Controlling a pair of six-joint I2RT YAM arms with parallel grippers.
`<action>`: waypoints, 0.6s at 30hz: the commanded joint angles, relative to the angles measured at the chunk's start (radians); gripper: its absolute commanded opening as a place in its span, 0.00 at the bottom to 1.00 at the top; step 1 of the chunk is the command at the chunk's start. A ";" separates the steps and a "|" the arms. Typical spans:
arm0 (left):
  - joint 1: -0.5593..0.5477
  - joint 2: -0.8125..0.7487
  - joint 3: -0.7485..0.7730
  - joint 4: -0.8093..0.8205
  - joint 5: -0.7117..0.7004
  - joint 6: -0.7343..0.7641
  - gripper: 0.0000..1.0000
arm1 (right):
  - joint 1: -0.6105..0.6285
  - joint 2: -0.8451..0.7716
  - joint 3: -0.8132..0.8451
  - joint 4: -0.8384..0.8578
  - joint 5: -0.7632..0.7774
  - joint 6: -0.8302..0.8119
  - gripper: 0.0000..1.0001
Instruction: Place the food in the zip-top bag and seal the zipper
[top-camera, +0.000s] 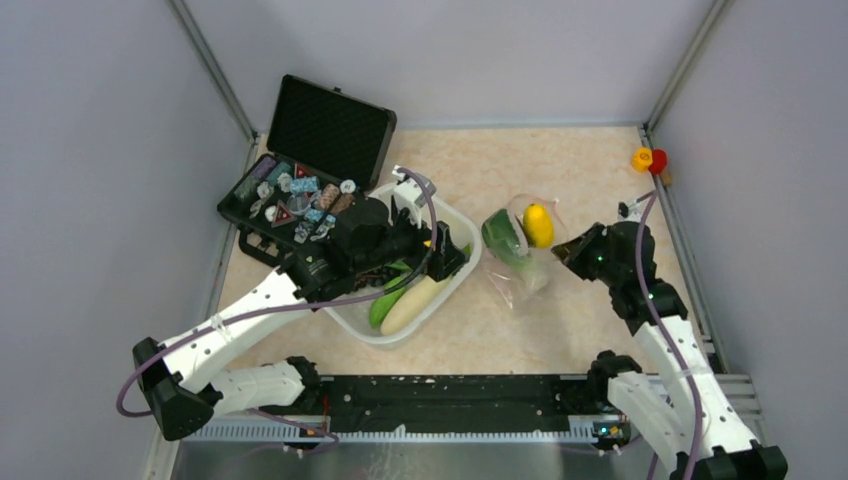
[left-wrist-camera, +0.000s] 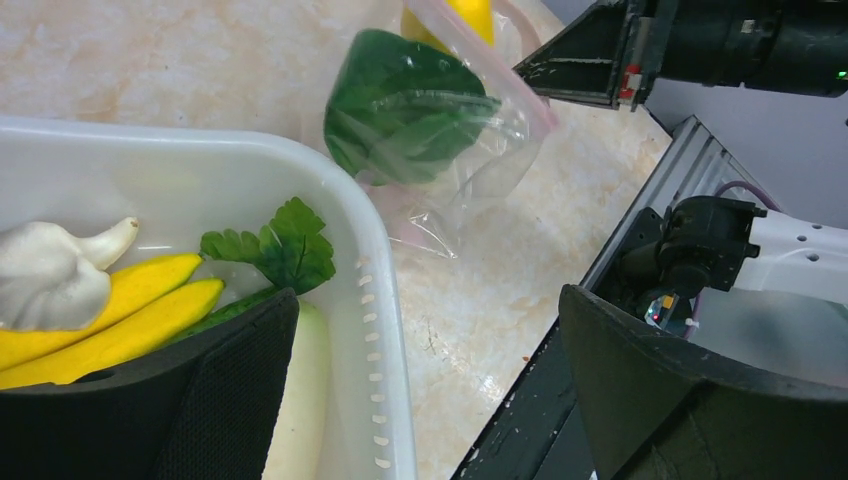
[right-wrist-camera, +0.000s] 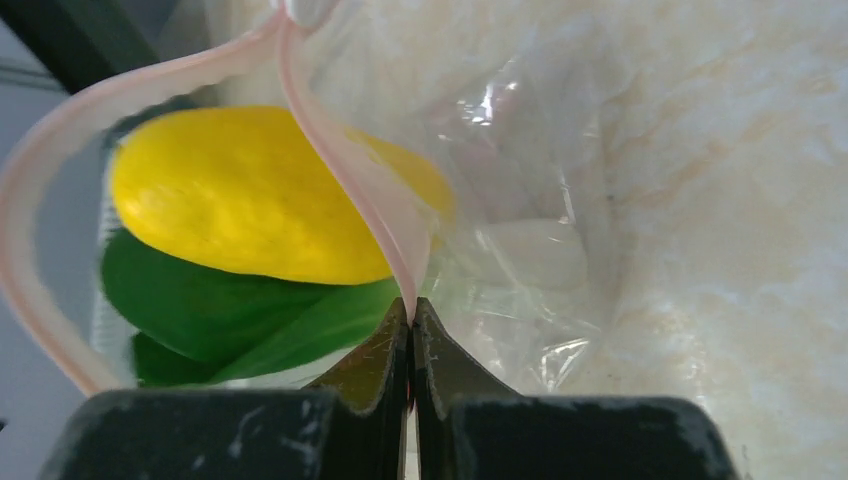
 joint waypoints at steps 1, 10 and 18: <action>0.002 -0.022 -0.008 0.030 -0.007 -0.008 0.99 | -0.008 -0.119 0.058 0.128 -0.174 -0.010 0.00; 0.002 -0.010 0.005 0.027 -0.015 -0.002 0.99 | -0.007 -0.095 0.226 0.230 -0.382 -0.088 0.00; 0.002 0.004 0.001 0.010 -0.063 0.002 0.99 | -0.007 -0.151 0.202 0.306 -0.438 -0.077 0.00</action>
